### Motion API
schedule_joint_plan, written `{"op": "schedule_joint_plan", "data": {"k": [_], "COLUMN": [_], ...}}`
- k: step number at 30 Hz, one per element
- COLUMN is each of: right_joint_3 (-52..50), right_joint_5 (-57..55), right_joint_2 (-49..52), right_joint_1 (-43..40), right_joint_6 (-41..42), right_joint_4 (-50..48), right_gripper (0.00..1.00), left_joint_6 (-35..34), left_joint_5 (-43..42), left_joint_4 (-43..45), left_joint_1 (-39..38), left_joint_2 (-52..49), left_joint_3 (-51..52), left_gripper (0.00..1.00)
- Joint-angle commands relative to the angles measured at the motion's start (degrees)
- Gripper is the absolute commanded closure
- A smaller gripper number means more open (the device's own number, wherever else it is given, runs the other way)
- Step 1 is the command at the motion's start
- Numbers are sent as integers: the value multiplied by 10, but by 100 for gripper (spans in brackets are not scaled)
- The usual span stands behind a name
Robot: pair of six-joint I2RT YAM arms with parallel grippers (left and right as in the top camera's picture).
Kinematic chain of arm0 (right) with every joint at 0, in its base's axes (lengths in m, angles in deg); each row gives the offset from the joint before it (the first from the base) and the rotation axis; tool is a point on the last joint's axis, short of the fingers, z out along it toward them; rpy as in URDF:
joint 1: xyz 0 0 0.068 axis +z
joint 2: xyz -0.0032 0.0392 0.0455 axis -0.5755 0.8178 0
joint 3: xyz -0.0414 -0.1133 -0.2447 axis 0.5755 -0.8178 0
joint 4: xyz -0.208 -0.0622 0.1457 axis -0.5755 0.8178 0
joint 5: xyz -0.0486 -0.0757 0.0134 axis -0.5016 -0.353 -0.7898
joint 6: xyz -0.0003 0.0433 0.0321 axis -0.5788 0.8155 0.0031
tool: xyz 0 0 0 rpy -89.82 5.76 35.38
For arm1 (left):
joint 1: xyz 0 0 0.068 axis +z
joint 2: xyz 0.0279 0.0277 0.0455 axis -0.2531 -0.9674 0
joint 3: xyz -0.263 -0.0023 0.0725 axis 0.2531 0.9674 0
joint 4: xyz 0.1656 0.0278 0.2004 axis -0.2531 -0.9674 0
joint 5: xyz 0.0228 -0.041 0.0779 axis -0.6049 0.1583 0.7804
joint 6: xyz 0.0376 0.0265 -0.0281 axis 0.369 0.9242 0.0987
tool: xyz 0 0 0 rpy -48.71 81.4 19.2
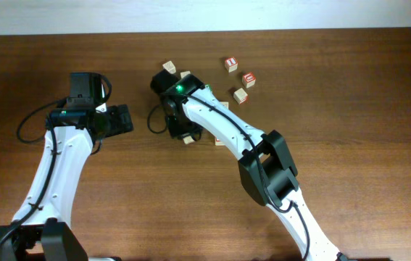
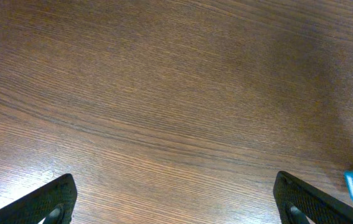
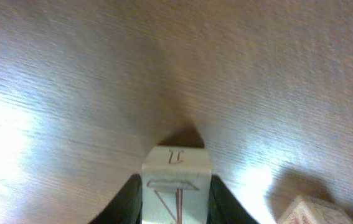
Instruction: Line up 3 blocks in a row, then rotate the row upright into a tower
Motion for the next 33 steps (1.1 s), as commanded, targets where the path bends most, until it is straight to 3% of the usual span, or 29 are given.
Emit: {"op": "schedule_joint_plan", "data": {"k": [1, 7, 8, 11, 14, 18, 21, 26, 31, 33], "right_joint_3": [-8, -37, -37, -25, 70, 299, 329, 299, 90, -26], "right_joint_5": [-7, -7, -3, -2, -3, 9, 30, 30, 34, 34], "right_joint_2": [-7, -7, -7, -7, -9, -14, -94, -236, -254, -254], "right_joint_1": [-22, -42, -42, -42, -42, -42, -44, -106, -191, -193], "right_joint_6": [37, 43, 43, 43, 41, -5, -31, -54, -43, -42], "right_joint_4": [42, 82, 82, 95, 138, 236, 236, 236, 223, 148], "right_gripper": [75, 74, 57, 54, 54, 55, 55, 54, 54, 54], "left_joint_6": [-9, -9, -9, -9, -9, -9, -9, -9, -9, -9], "left_joint_5": [5, 5, 5, 5, 5, 5, 5, 5, 5, 5], "left_joint_4": [1, 1, 1, 1, 1, 1, 1, 1, 1, 1], "left_joint_1": [0, 0, 0, 0, 0, 0, 0, 0, 0, 0], "left_joint_2": [-2, -2, -2, -2, -2, -2, -2, -2, -2, -2], "left_joint_3": [-11, -11, -11, -11, -11, -11, -11, -11, -11, -11], "left_gripper": [1, 1, 1, 1, 1, 1, 1, 1, 1, 1]}}
